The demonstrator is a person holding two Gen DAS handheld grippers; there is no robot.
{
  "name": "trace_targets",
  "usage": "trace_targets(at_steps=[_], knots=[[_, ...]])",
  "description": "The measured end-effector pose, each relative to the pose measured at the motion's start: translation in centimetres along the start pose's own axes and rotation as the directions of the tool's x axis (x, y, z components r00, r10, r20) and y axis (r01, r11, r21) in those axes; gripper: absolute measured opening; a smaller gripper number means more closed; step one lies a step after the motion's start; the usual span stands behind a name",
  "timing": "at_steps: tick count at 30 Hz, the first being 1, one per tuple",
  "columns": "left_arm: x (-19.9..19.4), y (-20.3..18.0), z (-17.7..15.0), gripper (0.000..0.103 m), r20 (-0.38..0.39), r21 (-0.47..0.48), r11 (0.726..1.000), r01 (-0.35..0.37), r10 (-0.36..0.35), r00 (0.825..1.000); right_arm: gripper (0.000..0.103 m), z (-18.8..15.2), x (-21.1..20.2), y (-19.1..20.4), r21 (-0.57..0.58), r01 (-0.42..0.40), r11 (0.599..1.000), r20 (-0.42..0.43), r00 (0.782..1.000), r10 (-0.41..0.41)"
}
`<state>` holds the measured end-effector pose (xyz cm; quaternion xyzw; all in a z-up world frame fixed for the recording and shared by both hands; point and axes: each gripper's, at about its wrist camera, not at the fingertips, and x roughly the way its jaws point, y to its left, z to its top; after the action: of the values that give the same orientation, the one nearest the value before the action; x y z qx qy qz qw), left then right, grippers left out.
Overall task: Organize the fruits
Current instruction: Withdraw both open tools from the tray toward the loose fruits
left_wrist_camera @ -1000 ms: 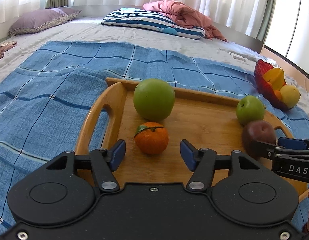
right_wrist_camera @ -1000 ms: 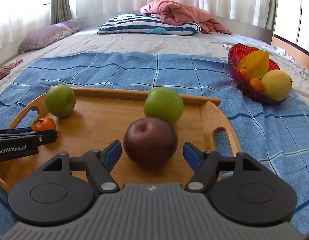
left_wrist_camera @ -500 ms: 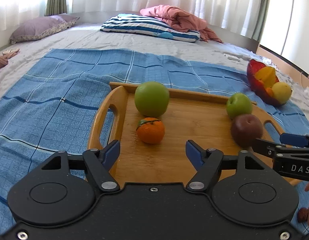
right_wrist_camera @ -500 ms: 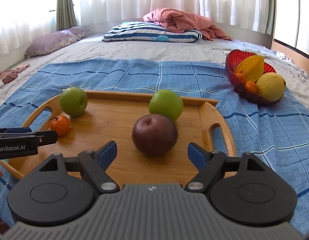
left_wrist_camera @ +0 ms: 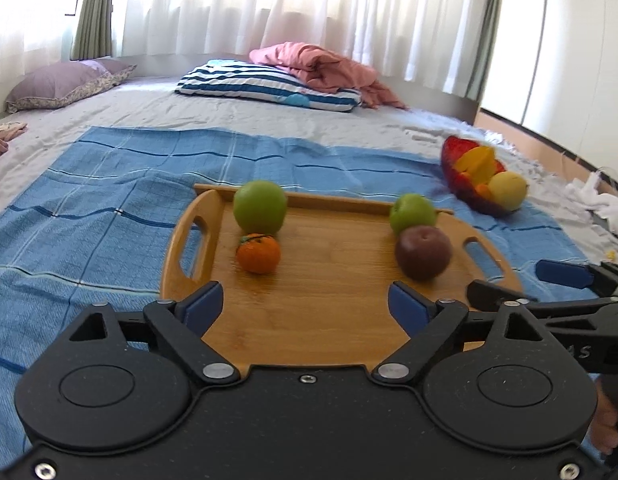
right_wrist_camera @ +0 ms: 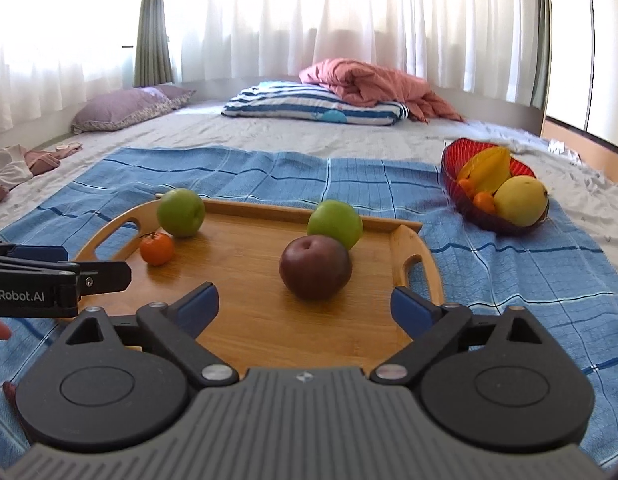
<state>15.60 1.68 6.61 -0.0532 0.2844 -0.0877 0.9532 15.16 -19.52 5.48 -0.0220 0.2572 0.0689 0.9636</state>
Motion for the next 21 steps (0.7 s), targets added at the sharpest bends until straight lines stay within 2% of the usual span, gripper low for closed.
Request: trace_targets(at_steps=[10, 15, 21], knots=[[-4.5, -0.4, -1.8, 0.096, 0.034, 0.008, 0.998, 0.057, -0.057, 0.998, 0.103, -1.7, -3.3, 0.3, -0.021, -0.03, 0.999, 0.047, 0.998, 0.031], [-6.4, 0.1, -3.3, 0.099, 0.056, 0.0, 0.999, 0.045, -0.045, 0.997, 0.103, -2.9, -4.8, 0.2, 0.001, -0.05, 0.999, 0.068, 0.996, 0.05], [-7.7, 0.9, -5.6, 0.1, 0.07, -0.009, 1.0, 0.02, -0.02, 0.997, 0.103, -5.1, -6.2, 0.9, -0.006, -0.027, 1.0, 0.118, 0.993, 0.028]])
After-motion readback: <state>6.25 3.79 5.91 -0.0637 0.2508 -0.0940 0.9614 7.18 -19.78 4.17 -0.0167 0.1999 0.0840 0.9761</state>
